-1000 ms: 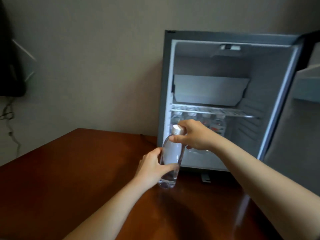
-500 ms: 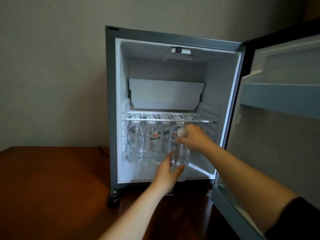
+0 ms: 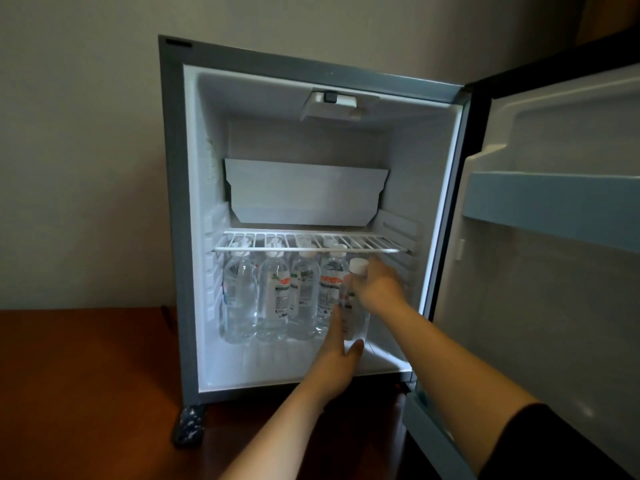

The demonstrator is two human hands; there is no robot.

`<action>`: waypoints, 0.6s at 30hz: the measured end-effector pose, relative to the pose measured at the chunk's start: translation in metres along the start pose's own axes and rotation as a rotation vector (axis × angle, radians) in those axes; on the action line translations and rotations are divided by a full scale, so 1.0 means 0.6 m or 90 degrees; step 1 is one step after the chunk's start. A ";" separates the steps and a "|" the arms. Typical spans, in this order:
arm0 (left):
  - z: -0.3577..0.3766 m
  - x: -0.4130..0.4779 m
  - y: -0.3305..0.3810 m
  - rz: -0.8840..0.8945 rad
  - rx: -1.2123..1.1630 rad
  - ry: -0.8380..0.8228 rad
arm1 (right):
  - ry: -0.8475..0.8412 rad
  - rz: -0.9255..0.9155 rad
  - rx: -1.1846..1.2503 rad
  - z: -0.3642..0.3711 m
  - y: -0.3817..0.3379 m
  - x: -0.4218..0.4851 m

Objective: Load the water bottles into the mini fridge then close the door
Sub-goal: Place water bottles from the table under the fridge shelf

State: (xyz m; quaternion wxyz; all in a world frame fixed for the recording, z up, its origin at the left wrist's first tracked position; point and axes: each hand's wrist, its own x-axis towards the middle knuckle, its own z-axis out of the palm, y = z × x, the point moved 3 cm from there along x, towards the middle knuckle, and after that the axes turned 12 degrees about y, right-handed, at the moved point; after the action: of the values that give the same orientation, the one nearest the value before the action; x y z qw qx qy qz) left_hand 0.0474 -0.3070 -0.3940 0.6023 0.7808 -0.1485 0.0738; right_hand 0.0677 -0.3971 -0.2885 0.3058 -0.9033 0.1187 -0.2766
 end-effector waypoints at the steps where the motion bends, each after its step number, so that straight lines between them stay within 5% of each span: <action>1: 0.000 0.004 -0.003 -0.003 0.001 -0.005 | -0.014 0.017 0.012 0.005 0.006 -0.002; 5: -0.003 0.018 -0.006 -0.009 0.019 -0.040 | -0.071 0.049 -0.033 0.023 0.028 -0.012; 18: 0.016 0.021 -0.021 0.044 0.072 -0.046 | 0.002 0.105 -0.007 0.047 0.033 0.015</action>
State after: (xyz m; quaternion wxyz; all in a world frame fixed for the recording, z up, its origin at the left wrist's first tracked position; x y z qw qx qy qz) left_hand 0.0627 -0.3150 -0.4045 0.5486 0.8102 -0.1923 0.0744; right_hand 0.0903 -0.4028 -0.3154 0.3227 -0.8915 0.1946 -0.2516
